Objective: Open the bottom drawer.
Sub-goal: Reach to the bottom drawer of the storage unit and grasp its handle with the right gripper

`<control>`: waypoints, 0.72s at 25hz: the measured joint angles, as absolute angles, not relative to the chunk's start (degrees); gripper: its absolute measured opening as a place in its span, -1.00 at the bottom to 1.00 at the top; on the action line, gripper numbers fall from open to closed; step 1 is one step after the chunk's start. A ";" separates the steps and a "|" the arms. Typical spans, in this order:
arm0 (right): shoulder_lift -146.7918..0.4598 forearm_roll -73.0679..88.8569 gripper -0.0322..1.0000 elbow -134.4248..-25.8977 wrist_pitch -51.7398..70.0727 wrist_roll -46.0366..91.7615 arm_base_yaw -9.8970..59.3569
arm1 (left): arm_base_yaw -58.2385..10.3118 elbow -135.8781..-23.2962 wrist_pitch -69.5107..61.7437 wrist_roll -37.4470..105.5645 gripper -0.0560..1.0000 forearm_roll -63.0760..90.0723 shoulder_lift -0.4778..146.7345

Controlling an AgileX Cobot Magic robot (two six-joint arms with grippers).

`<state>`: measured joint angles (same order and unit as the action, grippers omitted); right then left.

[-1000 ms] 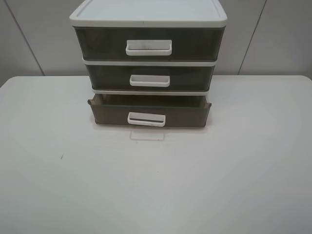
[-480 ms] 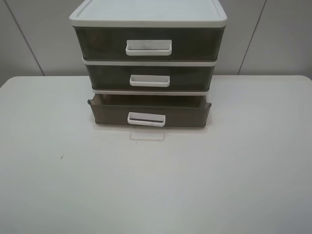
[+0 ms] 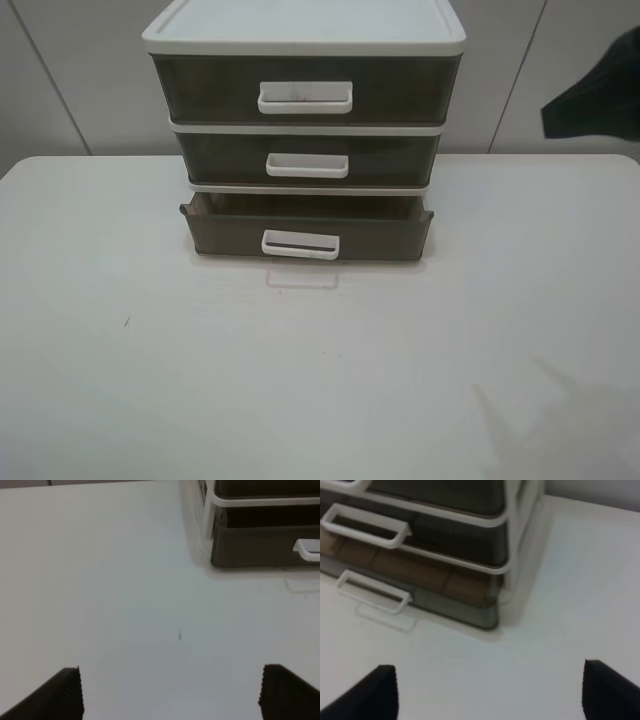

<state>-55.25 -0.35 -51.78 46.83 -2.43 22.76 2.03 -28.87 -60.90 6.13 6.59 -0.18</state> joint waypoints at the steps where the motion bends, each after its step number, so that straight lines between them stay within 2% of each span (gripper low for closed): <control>1: -57.70 0.00 0.28 -51.78 45.19 -2.43 25.34 | 2.03 -28.87 -60.90 6.13 0.47 6.59 -0.18; 3: -62.12 0.00 0.28 -51.78 40.54 -2.43 31.09 | 2.03 -28.87 -60.90 6.13 0.47 6.59 -0.18; 7: -70.99 0.00 0.28 -51.78 32.94 -2.43 38.38 | 2.03 -28.87 -60.90 6.13 0.47 6.59 -0.18; 11: -78.34 -2.93 0.28 -51.78 29.19 1.81 42.64 | 2.03 -28.87 -60.90 6.13 0.47 6.59 -0.18; 18: -84.47 -7.56 0.28 -48.07 19.65 22.77 46.58 | 2.03 -28.87 -60.90 6.13 0.47 6.59 -0.18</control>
